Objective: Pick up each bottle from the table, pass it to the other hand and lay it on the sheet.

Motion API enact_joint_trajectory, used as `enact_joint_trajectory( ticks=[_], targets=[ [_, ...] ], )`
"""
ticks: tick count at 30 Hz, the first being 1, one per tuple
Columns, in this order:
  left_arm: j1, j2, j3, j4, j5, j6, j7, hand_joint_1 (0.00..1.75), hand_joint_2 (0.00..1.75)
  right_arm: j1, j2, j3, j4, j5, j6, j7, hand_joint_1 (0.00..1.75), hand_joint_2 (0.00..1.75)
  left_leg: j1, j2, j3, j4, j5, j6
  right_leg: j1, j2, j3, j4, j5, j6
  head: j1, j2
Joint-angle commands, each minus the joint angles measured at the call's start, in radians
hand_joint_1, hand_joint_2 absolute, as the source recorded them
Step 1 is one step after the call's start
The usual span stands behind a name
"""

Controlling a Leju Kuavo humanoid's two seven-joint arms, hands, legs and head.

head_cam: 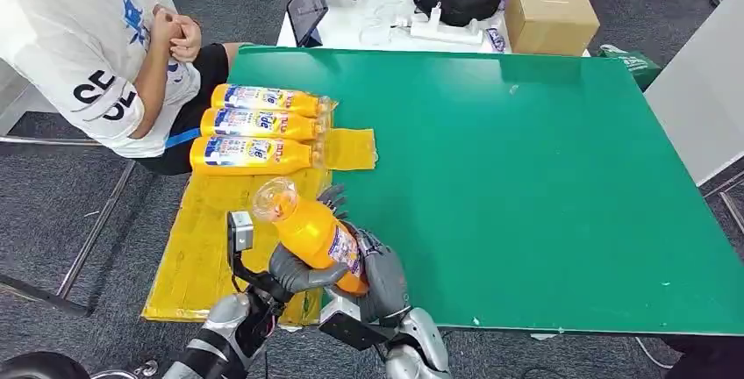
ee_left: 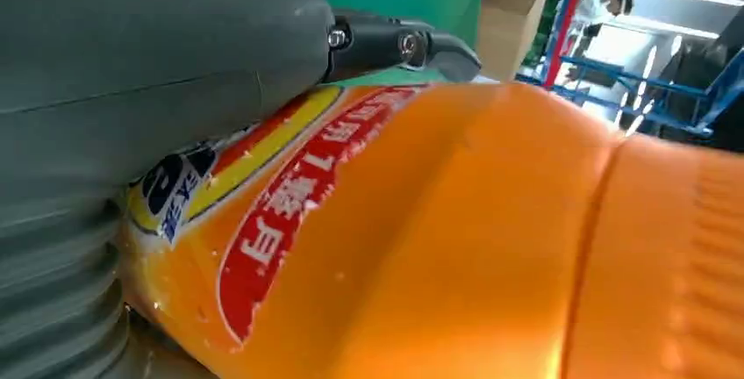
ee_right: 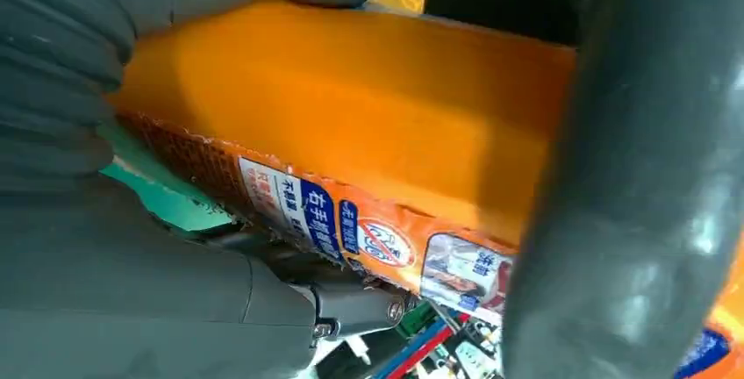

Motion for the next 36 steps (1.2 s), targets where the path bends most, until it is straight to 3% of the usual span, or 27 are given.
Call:
enact_joint_trajectory(
  ticks=[1, 19, 20, 21, 36],
  targets=[
    [-0.037, 0.017, -0.040, 0.066, 0.058, -0.041, 0.022, 0.00, 1.75, -0.078, 0.003, 0.121, 0.246, 0.073, -0.041, 0.040, 1.75, 1.75, 0.001, 0.002, 0.005, -0.001, -0.001, -0.001, 0.002, 0.000, 0.005, -0.002, -0.001, -0.002, 0.000, 0.000],
    [-0.025, 0.009, -0.028, 0.047, 0.090, -0.052, 0.015, 0.00, 1.75, -0.090, 0.013, 0.138, 0.288, 0.091, -0.042, 0.052, 1.75, 1.75, 0.001, -0.001, 0.004, 0.000, -0.001, -0.001, 0.002, -0.003, 0.004, -0.001, -0.002, -0.002, 0.000, 0.000],
    [-0.017, 0.003, -0.016, 0.036, 0.113, -0.061, 0.016, 0.37, 1.75, -0.091, 0.010, 0.143, 0.287, 0.102, -0.039, 0.068, 1.75, 1.75, 0.001, -0.001, 0.003, 0.000, -0.001, -0.001, 0.001, -0.003, 0.003, -0.001, -0.001, -0.001, 0.000, 0.000],
    [-0.009, -0.001, -0.006, 0.025, 0.144, -0.079, 0.027, 1.75, 1.75, -0.090, 0.009, 0.144, 0.287, 0.100, -0.035, 0.071, 1.75, 1.75, 0.001, -0.001, 0.004, 0.000, -0.001, -0.001, 0.002, -0.003, 0.004, -0.001, -0.002, -0.002, 0.000, 0.000],
    [0.039, -0.032, 0.023, -0.108, 0.174, -0.037, 0.038, 1.75, 1.75, -0.099, 0.007, 0.120, 0.242, 0.115, -0.018, 0.106, 1.75, 1.75, 0.001, 0.000, 0.000, 0.001, 0.000, 0.000, 0.001, -0.002, 0.000, 0.000, -0.001, -0.001, 0.000, 0.000]
  ],
)
